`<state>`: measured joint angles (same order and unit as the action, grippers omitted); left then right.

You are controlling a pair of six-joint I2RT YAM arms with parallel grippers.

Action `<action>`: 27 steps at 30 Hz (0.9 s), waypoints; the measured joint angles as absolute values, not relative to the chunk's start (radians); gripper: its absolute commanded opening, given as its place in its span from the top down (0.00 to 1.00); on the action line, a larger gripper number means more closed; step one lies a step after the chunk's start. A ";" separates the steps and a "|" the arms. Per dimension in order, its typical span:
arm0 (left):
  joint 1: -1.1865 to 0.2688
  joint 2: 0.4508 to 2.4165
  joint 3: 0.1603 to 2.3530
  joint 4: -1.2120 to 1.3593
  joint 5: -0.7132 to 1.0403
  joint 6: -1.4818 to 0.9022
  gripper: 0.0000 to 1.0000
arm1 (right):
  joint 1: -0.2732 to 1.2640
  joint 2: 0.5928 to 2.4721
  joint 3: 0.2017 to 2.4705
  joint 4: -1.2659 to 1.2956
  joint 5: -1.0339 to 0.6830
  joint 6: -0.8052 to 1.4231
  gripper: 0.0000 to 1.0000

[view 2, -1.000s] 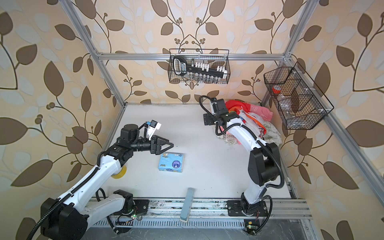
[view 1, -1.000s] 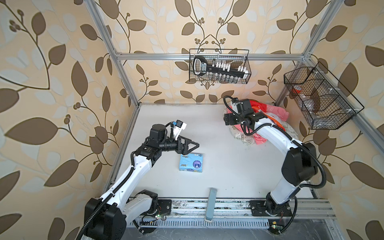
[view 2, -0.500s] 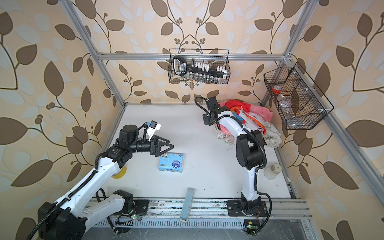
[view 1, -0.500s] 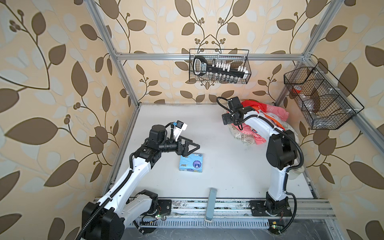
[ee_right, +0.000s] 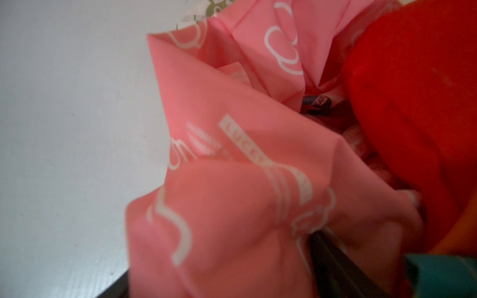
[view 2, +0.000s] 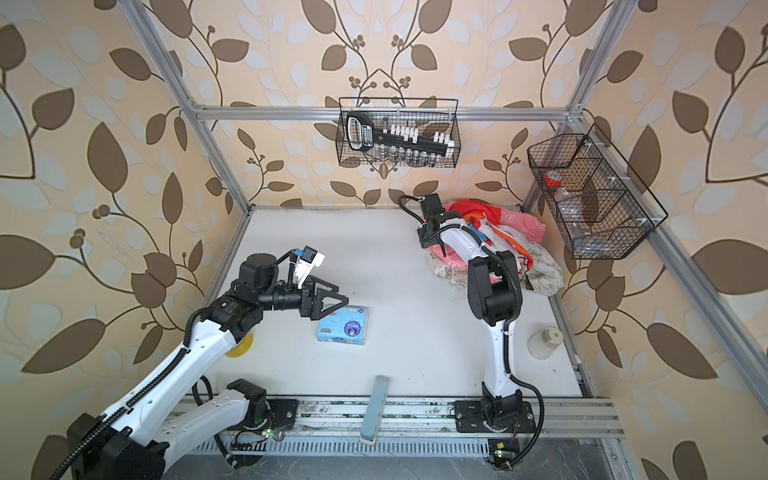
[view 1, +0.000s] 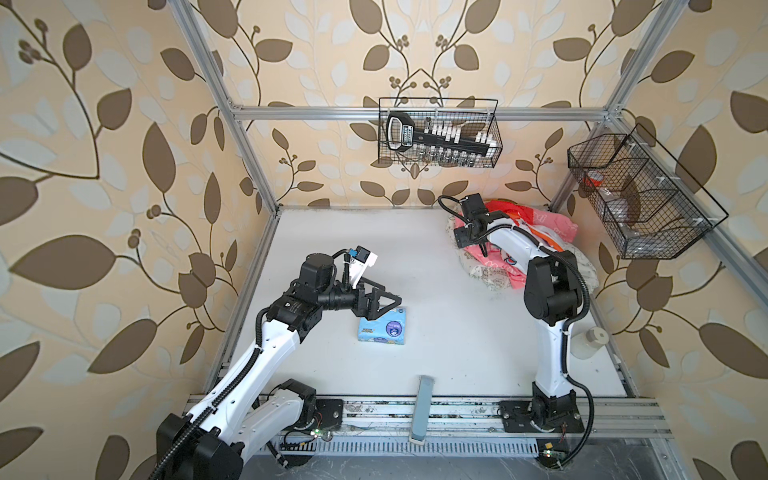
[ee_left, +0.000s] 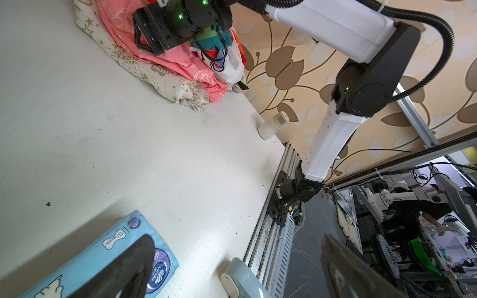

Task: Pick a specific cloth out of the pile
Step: 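Close the right gripper on the pink printed cloth in the pile, then lift the pink cloth high above the pile with the right gripper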

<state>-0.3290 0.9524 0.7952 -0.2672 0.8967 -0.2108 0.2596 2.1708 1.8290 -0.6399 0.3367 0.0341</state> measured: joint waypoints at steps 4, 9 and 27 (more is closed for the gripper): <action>-0.335 0.945 0.795 -0.268 0.887 -0.209 0.01 | 0.261 2.181 1.833 -0.638 0.340 0.036 0.61; -0.340 0.944 0.795 -0.268 0.881 -0.208 0.01 | 0.263 2.184 1.834 -0.636 0.354 0.035 0.95; -0.375 0.882 0.795 -0.273 0.862 -0.208 0.01 | 0.274 2.043 1.908 -0.657 0.421 -0.033 1.00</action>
